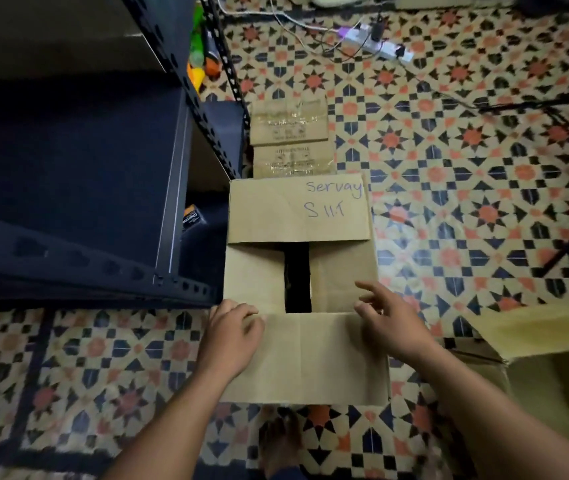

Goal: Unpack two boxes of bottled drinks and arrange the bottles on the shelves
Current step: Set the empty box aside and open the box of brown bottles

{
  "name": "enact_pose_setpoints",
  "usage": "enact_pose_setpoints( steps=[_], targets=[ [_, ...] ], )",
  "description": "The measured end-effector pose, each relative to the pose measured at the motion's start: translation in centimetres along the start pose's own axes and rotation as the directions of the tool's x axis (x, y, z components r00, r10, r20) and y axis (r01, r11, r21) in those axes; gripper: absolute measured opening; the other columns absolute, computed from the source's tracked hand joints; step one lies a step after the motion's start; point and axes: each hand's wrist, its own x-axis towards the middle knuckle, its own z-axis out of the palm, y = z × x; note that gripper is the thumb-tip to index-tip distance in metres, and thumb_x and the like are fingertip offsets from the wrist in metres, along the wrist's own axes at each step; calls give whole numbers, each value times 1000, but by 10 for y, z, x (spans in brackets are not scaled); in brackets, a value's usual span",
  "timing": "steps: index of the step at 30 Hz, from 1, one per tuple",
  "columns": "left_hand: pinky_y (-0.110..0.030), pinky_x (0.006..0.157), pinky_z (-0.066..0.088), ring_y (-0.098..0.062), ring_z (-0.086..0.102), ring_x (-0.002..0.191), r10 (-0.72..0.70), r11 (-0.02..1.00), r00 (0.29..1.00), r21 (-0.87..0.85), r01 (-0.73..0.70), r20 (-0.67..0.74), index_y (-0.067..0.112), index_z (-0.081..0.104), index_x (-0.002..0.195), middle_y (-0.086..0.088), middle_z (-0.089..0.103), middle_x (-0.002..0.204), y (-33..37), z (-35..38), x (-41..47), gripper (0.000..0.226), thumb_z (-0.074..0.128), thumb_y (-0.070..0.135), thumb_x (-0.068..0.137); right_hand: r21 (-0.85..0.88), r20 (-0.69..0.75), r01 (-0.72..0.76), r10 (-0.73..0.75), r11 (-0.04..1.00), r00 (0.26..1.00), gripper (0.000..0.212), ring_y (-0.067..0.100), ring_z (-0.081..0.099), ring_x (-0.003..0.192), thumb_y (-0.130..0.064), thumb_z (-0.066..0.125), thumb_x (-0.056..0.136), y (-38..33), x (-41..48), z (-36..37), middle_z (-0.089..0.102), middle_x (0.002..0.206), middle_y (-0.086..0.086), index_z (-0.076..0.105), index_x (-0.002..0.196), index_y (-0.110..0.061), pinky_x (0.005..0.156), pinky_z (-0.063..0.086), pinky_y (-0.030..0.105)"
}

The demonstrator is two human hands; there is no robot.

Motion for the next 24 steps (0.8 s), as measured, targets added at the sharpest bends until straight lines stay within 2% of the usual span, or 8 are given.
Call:
enact_pose_setpoints(
  steps=[2,6,10,13,17,20,22,24],
  targets=[
    [-34,87,43,-19,47,109,-23,998,999,-61,22,-23,30,71,95,8,56,104,5,-5,-6,13,59,36,98,-14,31,-1,1,1000,1000,43,8,57,112,-37,56,104,-2,-3,-6,61,129,-5,48,147,-38,95,52,32],
    [-34,77,45,-16,51,102,-63,994,989,-99,50,-134,32,65,90,14,55,94,19,-15,-24,14,57,40,99,-22,50,17,-16,1000,999,43,11,60,110,-38,55,104,-10,-8,-22,59,121,-9,47,146,-40,81,54,26],
    [-34,69,54,-14,62,84,-181,978,965,-143,155,-191,34,65,95,8,66,93,33,-28,-48,20,52,48,100,-7,125,17,-16,1000,992,39,17,69,97,-38,54,105,-21,-20,-34,67,113,-6,50,143,-39,86,59,38],
    [-31,67,52,-14,63,84,-260,965,955,-76,251,-144,30,66,99,6,69,96,32,-40,-65,26,52,52,99,0,228,-3,3,1000,974,38,17,72,82,-36,56,105,-24,-37,-34,71,109,-1,52,142,-35,76,60,34],
    [-34,80,56,-18,65,91,-390,914,918,-87,396,74,28,62,120,4,65,108,17,-36,-88,39,58,57,94,-15,273,-31,34,999,961,35,20,74,63,-40,56,104,-20,-52,-23,68,114,-2,52,139,-38,66,60,32],
    [-36,94,52,-19,62,114,-359,924,931,-112,365,70,33,45,147,0,64,131,5,-17,-103,58,59,54,94,-17,224,2,2,1000,975,38,13,74,87,-42,58,103,-12,-56,-6,63,125,-6,51,140,-40,81,60,35],
    [-38,103,48,-19,54,129,-287,943,958,-171,285,19,38,33,154,2,53,147,-1,-6,-106,64,58,50,96,-28,135,31,-27,999,990,43,10,64,113,-40,59,102,-7,-56,7,57,135,-10,48,143,-40,89,53,30],
    [-38,109,43,-19,45,139,-213,963,977,-169,209,-1,40,27,156,6,43,156,-6,3,-102,66,57,47,98,-36,61,42,-40,998,997,48,6,55,118,-39,60,102,-2,-53,18,52,140,-11,45,148,-38,94,45,28]
  ],
)
